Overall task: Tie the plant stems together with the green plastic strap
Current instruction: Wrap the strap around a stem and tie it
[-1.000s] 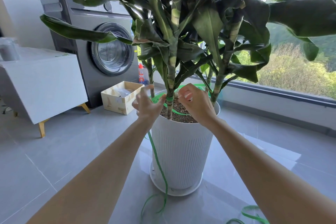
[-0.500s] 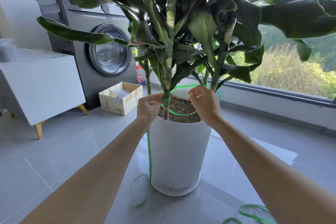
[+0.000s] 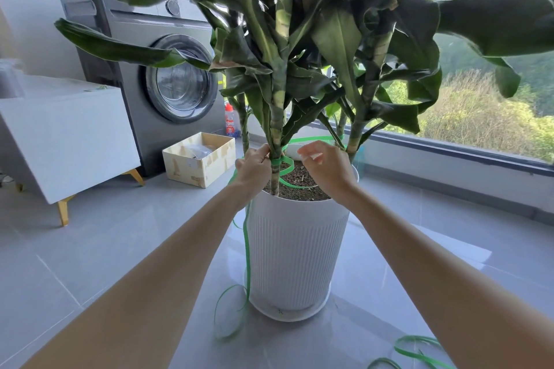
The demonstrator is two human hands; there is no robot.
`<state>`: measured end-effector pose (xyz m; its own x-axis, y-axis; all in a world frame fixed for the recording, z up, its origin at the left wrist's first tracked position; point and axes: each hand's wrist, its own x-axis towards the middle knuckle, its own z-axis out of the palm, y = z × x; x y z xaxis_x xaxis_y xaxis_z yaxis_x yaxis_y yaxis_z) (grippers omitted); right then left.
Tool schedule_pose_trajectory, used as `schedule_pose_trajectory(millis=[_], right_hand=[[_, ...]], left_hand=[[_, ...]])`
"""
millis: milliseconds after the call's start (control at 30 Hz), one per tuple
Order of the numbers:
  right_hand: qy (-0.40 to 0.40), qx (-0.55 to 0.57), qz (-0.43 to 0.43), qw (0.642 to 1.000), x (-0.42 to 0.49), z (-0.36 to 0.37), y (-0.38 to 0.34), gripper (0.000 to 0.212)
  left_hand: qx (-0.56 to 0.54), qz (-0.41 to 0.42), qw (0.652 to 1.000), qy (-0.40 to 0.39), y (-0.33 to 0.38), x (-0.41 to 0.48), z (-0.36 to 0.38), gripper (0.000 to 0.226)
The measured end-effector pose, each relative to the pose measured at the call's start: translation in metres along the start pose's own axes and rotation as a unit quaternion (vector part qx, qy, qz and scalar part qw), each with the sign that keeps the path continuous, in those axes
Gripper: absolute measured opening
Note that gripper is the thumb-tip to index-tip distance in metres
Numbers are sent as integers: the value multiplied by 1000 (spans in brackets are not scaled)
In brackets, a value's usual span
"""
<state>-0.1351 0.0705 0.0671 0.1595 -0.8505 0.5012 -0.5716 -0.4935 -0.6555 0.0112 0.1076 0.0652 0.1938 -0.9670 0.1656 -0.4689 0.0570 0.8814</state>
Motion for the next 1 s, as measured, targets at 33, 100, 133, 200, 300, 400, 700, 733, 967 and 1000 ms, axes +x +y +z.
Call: schedule_pose_trajectory(millis=[33,100,133,200,300,400,700,733,967,1000], right_hand=[[-12,3,2,1000,0,2,-2,17],[-40,6,6,999,0,4,-4,18],[-52,6,9,999,-1,5,-5,18],[-71,15,17,997,-3,5,-5,18],[-100,29,40,994,-5,3,-9,16],[-146,30,41,988,-8,-5,-11,15],[-187,129,99,969,-19,-44,-8,31],[-189,121,95,970,-20,-48,-7,31],[-122,-32,80,989,-30,-67,14,11],[-100,-57,80,990,-30,-69,19,12]], left_hand=[[15,-2,1000,11,2,-1,1,41],[31,10,999,27,2,0,1,41],[40,12,999,30,2,0,1,40],[54,12,998,34,3,0,0,40],[55,8,998,38,4,-2,1,39],[57,8,998,40,5,-3,0,40],[47,37,997,54,-3,0,0,39],[40,32,997,54,-3,-1,0,39],[72,-32,971,228,9,-17,6,23],[79,-28,970,230,13,-21,7,26]])
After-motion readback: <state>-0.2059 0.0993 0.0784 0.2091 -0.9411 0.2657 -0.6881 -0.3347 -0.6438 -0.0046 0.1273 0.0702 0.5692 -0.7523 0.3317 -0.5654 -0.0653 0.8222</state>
